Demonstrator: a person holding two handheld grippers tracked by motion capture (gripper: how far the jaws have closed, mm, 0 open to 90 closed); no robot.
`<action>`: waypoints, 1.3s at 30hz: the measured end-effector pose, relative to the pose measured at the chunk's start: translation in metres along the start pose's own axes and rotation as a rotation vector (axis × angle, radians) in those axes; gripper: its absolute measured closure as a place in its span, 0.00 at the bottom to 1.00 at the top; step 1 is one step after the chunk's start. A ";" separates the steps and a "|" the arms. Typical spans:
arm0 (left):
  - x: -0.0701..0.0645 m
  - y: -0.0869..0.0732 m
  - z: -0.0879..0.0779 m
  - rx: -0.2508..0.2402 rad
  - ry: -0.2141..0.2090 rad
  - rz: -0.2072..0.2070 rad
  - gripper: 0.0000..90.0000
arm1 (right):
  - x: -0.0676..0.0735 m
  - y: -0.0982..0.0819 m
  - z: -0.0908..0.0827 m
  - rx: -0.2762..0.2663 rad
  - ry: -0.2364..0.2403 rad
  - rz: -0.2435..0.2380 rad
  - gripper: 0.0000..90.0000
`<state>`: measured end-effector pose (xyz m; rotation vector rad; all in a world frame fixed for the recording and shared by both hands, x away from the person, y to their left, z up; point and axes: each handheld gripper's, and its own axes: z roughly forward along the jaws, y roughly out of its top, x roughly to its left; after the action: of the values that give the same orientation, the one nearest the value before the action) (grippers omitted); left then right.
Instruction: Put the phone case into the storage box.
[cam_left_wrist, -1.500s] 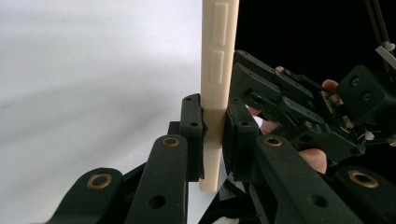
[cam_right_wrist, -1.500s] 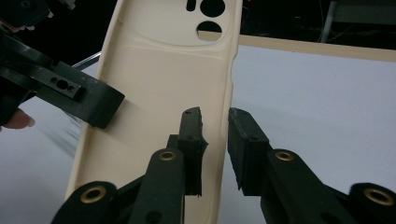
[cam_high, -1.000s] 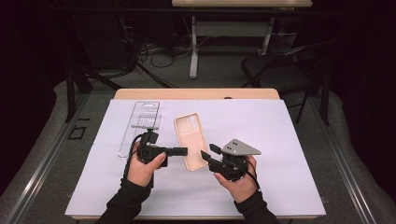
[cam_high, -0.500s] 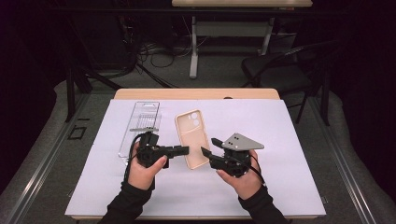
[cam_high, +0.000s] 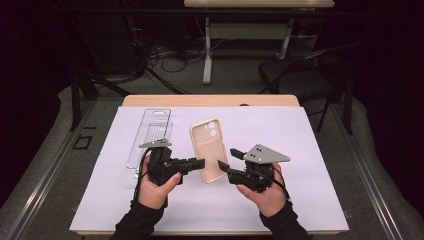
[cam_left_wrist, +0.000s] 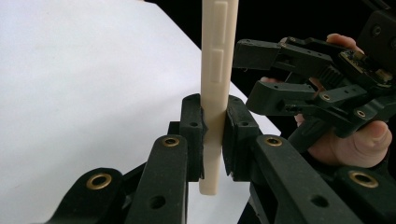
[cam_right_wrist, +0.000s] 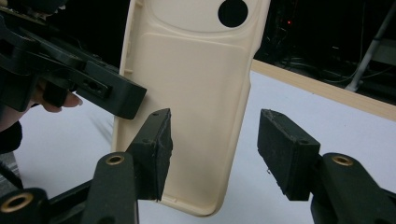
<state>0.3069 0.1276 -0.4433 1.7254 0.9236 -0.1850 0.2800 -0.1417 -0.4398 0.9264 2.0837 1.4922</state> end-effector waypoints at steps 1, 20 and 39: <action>-0.001 -0.001 0.000 -0.001 0.002 0.001 0.90 | 0.000 0.000 -0.001 -0.002 0.005 -0.005 0.50; 0.002 -0.002 -0.007 -0.028 -0.008 0.053 0.90 | -0.004 -0.002 -0.009 -0.014 0.076 0.027 0.50; 0.001 -0.004 -0.005 -0.020 -0.059 0.079 0.90 | -0.015 -0.008 -0.010 0.013 0.110 0.094 0.54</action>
<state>0.3036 0.1328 -0.4449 1.7255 0.8099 -0.1727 0.2815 -0.1605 -0.4448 0.9795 2.1566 1.6126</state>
